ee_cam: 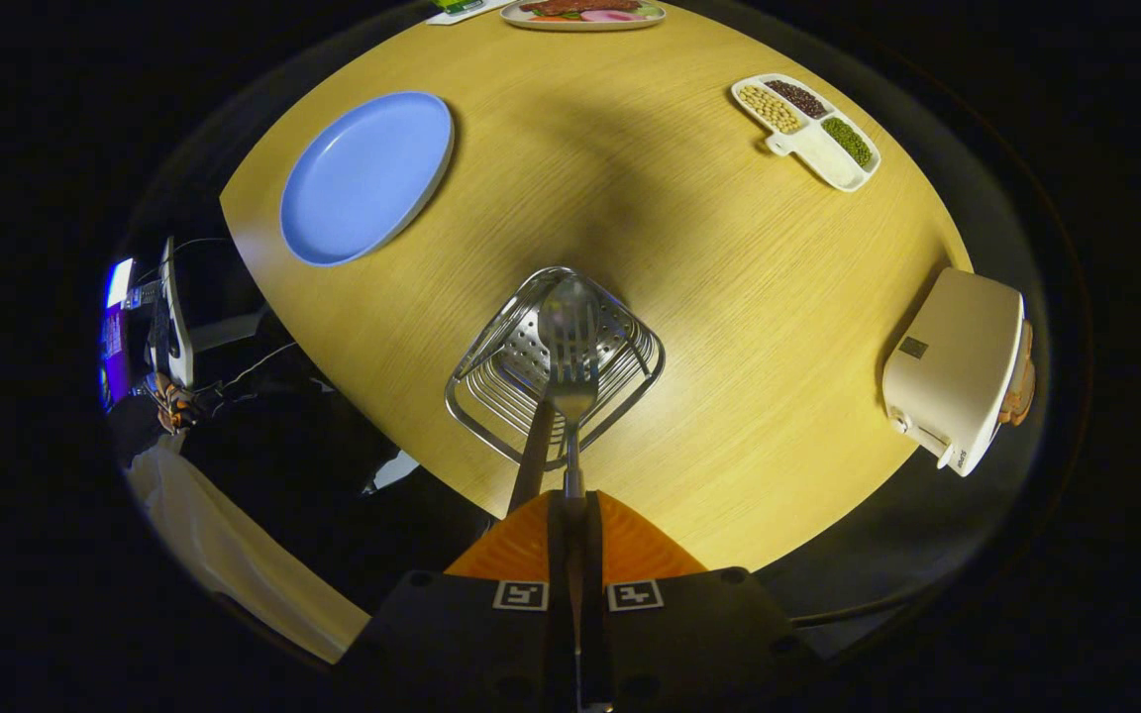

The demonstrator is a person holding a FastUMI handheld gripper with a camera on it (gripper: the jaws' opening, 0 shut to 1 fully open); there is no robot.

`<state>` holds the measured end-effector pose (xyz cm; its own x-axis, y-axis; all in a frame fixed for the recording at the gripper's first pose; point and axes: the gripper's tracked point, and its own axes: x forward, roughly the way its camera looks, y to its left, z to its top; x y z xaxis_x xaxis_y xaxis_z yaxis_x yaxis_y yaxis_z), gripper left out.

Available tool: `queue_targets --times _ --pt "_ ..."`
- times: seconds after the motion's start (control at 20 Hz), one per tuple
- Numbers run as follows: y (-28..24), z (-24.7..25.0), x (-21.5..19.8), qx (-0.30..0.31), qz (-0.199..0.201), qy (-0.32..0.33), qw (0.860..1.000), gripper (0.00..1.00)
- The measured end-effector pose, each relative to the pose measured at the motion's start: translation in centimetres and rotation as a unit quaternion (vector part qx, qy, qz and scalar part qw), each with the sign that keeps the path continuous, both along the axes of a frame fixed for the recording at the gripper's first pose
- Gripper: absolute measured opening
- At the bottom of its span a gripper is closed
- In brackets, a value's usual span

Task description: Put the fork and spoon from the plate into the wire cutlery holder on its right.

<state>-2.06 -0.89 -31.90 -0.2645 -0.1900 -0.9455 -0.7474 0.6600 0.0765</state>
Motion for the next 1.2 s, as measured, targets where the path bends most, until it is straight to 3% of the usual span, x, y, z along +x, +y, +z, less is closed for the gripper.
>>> queue_targets --times 0.4,0.65,0.8,0.85,1.0,1.15,1.2 --pt "1.4 -0.8 0.7 0.010 -0.049 0.018 0.999 0.14" --pt "2.8 0.4 1.7 0.048 -0.071 0.004 0.996 0.26" --pt "3.8 1.8 2.3 0.087 -0.093 -0.020 0.992 0.46" --pt "4.1 2.4 2.4 0.101 -0.105 -0.029 0.989 0.61" --pt "5.1 4.6 2.0 0.146 -0.126 -0.051 0.980 0.69" --pt "5.9 6.6 1.9 0.193 -0.161 -0.084 0.964 1.00" --pt "5.9 7.2 2.2 0.206 -0.174 -0.103 0.958 1.00"
